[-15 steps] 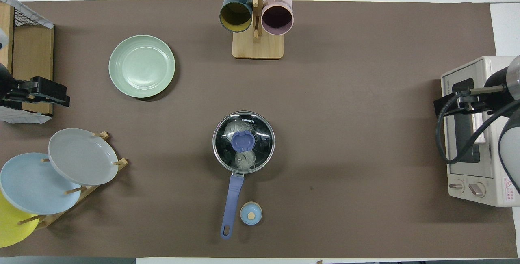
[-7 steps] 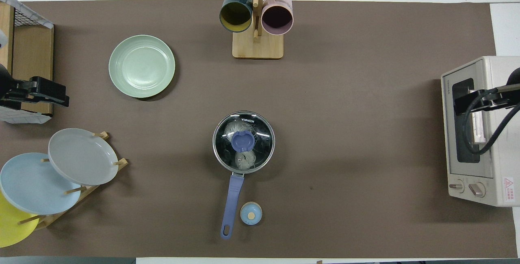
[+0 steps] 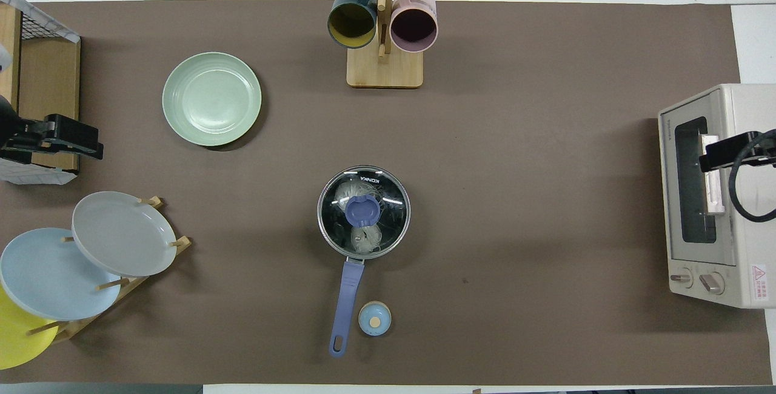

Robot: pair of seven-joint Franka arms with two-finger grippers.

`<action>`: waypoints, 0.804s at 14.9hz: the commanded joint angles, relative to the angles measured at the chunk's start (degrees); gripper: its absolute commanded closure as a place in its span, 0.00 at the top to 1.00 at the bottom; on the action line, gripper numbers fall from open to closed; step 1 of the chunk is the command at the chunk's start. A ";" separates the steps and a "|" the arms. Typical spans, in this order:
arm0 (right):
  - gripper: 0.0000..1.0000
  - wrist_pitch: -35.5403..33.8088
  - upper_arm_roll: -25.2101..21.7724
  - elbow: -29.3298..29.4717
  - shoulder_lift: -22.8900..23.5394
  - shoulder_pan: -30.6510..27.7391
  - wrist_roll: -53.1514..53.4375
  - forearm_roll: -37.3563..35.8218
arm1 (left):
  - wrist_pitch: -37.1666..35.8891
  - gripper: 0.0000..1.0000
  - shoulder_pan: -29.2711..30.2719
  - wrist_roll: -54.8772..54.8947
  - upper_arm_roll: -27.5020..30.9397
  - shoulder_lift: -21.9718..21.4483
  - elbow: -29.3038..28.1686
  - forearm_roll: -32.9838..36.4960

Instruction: Transfer vermicelli from plate to pot

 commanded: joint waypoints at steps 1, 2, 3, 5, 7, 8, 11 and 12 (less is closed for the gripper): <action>1.00 -1.24 0.81 -0.51 -1.25 1.06 0.63 0.91 | 0.51 1.00 0.91 0.00 -0.41 -1.66 -1.89 -0.08; 1.00 -0.29 0.63 -0.25 -0.56 2.38 0.89 1.08 | 0.43 1.00 0.91 0.00 -0.41 -1.66 -1.89 -0.08; 1.00 -0.72 0.98 0.79 1.54 2.66 1.50 1.17 | 0.51 1.00 0.91 0.00 -0.41 -1.66 -1.89 -0.08; 1.00 -2.83 0.10 2.30 2.35 2.66 1.51 1.70 | 0.43 1.00 0.91 0.00 -0.41 -1.66 -1.89 -0.08; 1.00 -3.09 0.71 2.56 2.17 3.36 1.68 0.56 | 0.43 1.00 0.91 0.00 -0.41 -1.66 -1.89 -0.08; 1.00 -3.09 0.28 2.56 2.00 3.71 2.12 0.73 | 0.51 1.00 0.91 0.00 -0.41 -1.66 -1.89 -0.08; 1.00 -2.74 -0.43 2.65 2.08 3.63 2.65 2.14 | 0.51 1.00 0.91 0.00 -0.41 -1.66 -1.89 -0.08; 1.00 -2.83 -0.43 2.82 2.09 3.63 2.65 2.14 | 0.43 1.00 0.91 0.00 -0.41 -1.66 -1.89 -0.08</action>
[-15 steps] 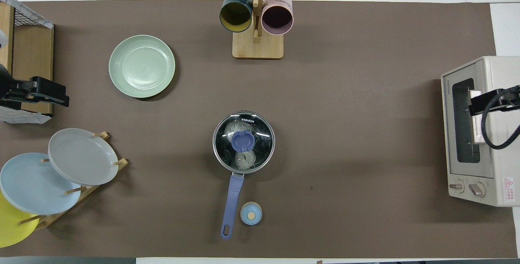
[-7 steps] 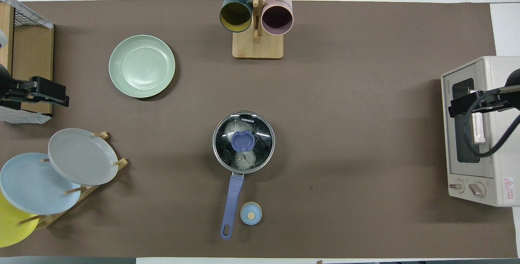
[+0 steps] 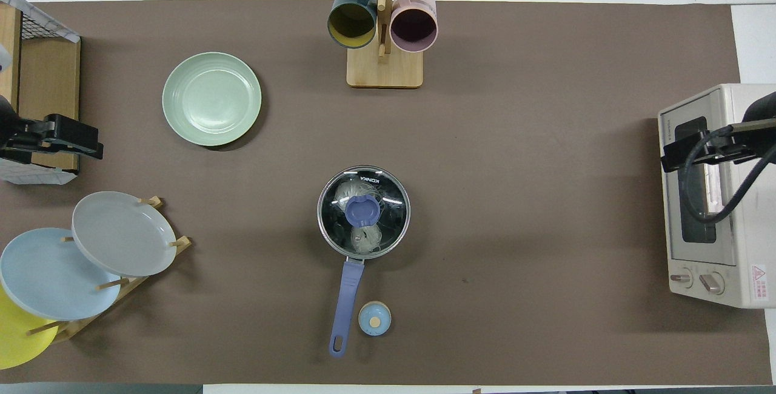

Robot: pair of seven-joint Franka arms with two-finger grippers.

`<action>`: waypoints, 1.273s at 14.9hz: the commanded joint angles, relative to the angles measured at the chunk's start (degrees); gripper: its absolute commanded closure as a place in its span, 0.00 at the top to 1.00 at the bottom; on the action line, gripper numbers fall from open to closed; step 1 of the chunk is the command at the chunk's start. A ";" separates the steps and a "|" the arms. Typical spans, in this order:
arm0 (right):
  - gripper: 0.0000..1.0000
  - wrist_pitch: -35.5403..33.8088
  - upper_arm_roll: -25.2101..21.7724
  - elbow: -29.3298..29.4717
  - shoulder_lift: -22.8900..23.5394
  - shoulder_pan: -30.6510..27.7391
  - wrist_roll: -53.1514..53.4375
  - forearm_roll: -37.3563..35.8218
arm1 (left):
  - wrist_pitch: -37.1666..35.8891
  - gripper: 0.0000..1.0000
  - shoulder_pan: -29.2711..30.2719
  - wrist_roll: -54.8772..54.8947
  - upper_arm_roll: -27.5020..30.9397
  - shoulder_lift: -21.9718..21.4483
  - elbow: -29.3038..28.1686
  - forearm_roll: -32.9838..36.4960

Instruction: Transfer vermicelli from plate to pot

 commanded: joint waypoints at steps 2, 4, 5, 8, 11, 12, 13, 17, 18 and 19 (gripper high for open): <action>1.00 -1.42 -0.90 0.91 -0.10 0.32 0.79 1.41 | 0.43 1.00 0.91 0.00 -0.41 -1.65 -1.89 -0.08; 1.00 0.32 -0.90 0.99 -0.01 0.32 0.35 1.41 | 0.43 1.00 0.91 0.00 -0.41 -1.65 -1.89 -0.08; 1.00 1.64 -0.64 0.99 -0.01 -0.12 0.44 1.41 | 0.51 1.00 0.91 0.00 -0.41 -1.65 -1.89 -0.08; 1.00 1.66 -0.11 0.38 -0.10 -0.91 0.61 0.53 | 0.43 1.00 0.91 0.00 -0.41 -1.65 -1.89 -0.08; 1.00 1.57 1.64 0.47 -0.10 -2.93 0.52 0.53 | 0.43 1.00 0.91 0.00 -0.41 -1.65 -1.89 -0.08; 1.00 1.48 2.43 0.47 -0.10 -3.63 0.52 0.53 | 0.43 1.00 0.91 0.00 -0.41 -1.65 -1.89 -0.08; 1.00 1.31 3.66 0.47 -0.10 -5.46 0.52 0.53 | 0.43 1.00 0.91 0.00 -0.32 -1.65 -1.89 -0.08; 1.00 1.22 4.20 0.91 -0.01 -5.66 0.79 0.53 | 0.43 1.00 0.91 0.00 -0.41 -1.65 -1.89 -0.08; 1.00 1.22 4.11 0.91 -0.01 -5.57 0.87 0.53 | 0.43 1.00 0.91 0.00 -0.41 -1.65 -1.89 -0.08; 1.00 1.22 3.93 0.99 -0.01 -5.14 0.88 0.53 | 0.43 1.00 0.91 0.00 -0.41 -1.65 -1.89 -0.08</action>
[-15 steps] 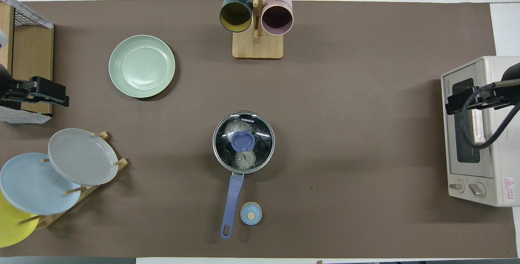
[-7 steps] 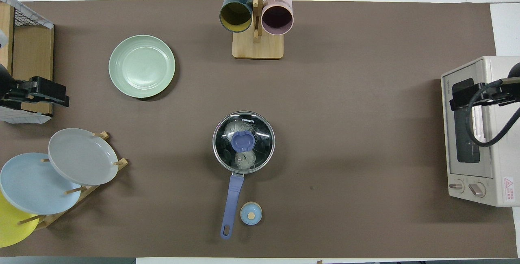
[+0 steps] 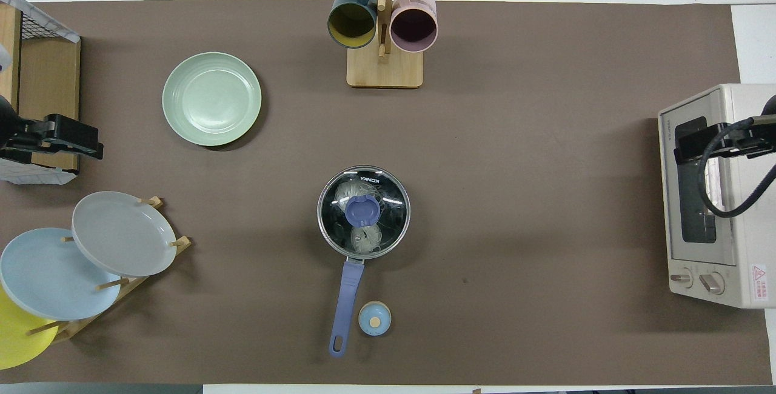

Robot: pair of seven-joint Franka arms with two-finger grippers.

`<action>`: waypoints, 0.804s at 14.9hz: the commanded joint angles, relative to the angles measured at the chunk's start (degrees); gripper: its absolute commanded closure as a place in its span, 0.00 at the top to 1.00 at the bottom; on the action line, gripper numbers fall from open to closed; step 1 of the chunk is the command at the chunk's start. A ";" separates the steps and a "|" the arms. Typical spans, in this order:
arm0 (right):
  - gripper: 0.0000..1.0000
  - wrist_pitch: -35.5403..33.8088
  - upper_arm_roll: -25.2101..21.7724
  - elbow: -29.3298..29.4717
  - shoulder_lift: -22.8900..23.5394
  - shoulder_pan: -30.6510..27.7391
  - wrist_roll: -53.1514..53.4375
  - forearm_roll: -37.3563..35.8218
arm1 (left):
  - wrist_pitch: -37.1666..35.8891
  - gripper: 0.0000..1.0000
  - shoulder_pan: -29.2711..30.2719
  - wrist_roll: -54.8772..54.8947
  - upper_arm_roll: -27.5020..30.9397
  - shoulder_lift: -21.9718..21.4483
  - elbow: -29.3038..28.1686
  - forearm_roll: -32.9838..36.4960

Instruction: Transfer vermicelli from plate to pot

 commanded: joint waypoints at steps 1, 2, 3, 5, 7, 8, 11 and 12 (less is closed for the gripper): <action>1.00 0.16 0.52 0.57 -0.01 -0.11 1.29 0.35 | 0.43 1.00 0.90 0.00 -0.41 -1.65 -1.89 -0.08; 1.00 0.16 0.34 0.57 -0.01 -0.02 1.82 0.17 | 0.43 1.00 0.90 0.00 -0.41 -1.65 -1.89 -0.08; 1.00 0.07 0.34 0.57 -0.01 0.16 2.00 -0.44 | 0.43 1.00 0.90 0.00 -0.41 -1.65 -1.89 -0.08; 1.00 0.07 0.43 0.48 -0.01 0.16 2.09 -0.97 | 0.52 1.00 0.90 0.00 -0.41 -1.65 -1.89 -0.08; 1.00 -0.02 0.43 0.48 -0.01 0.16 2.00 -0.88 | 0.52 1.00 0.90 0.00 -0.33 -1.65 -1.89 -0.08; 1.00 -0.02 0.43 0.48 -0.01 0.25 2.09 -0.88 | 0.43 1.00 0.90 0.00 -0.41 -1.65 -1.89 -0.08; 1.00 0.07 0.52 0.48 -0.01 0.16 2.09 -0.97 | 0.43 1.00 0.90 0.00 -0.41 -1.65 -1.89 -0.08; 1.00 0.07 0.52 0.48 -0.01 0.16 2.09 -0.97 | 0.43 1.00 0.90 0.00 -0.41 -1.65 -1.89 -0.08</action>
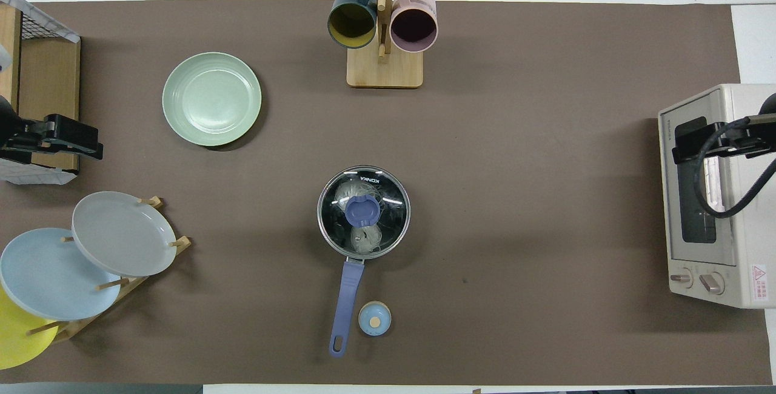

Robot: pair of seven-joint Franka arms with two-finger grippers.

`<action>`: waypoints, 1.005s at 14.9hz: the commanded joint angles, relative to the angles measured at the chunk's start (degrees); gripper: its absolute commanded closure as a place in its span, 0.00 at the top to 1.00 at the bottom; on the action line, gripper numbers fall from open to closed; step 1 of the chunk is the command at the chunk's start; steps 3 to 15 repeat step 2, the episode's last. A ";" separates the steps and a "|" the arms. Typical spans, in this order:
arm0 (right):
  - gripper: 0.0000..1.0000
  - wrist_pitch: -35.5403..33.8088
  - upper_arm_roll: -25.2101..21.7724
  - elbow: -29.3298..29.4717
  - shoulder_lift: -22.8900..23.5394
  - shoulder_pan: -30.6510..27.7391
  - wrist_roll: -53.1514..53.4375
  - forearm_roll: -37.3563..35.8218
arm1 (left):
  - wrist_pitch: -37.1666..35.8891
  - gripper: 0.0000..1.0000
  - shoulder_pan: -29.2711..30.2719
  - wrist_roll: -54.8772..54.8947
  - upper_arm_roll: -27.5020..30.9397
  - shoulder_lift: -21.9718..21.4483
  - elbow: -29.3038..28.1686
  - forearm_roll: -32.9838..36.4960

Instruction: Transfer vermicelli from plate to pot

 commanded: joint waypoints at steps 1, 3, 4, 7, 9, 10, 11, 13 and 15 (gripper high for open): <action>1.00 0.07 0.48 0.43 -0.01 -0.26 1.11 -0.55 | 0.43 1.00 0.90 0.00 -0.42 -1.65 -1.89 -0.08; 1.00 0.07 0.48 0.34 -0.01 -0.26 1.11 -0.55 | 0.43 1.00 0.90 0.00 -0.42 -1.65 -1.89 -0.08; 1.00 0.07 0.48 0.34 -0.01 -0.26 1.11 -0.55 | 0.43 1.00 0.90 0.00 -0.42 -1.65 -1.89 -0.08; 1.00 0.07 0.48 0.34 -0.01 -0.26 1.11 -0.55 | 0.43 1.00 0.90 0.00 -0.42 -1.65 -1.89 -0.08; 1.00 0.07 0.48 0.34 -0.01 -0.26 1.11 -0.55 | 0.43 1.00 0.90 0.00 -0.42 -1.65 -1.89 -0.08; 1.00 0.07 0.48 0.34 -0.01 -0.26 1.11 -0.55 | 0.43 1.00 0.90 0.00 -0.42 -1.65 -1.89 -0.08; 1.00 0.07 0.48 0.34 -0.01 -0.26 1.11 -0.55 | 0.43 1.00 0.90 0.00 -0.42 -1.65 -1.89 -0.08; 1.00 0.07 0.48 0.34 -0.01 -0.26 1.11 -0.55 | 0.43 1.00 0.90 0.00 -0.42 -1.65 -1.89 -0.08; 1.00 0.07 0.48 0.34 -0.01 -0.26 1.11 -0.55 | 0.43 1.00 0.90 0.00 -0.42 -1.65 -1.89 -0.08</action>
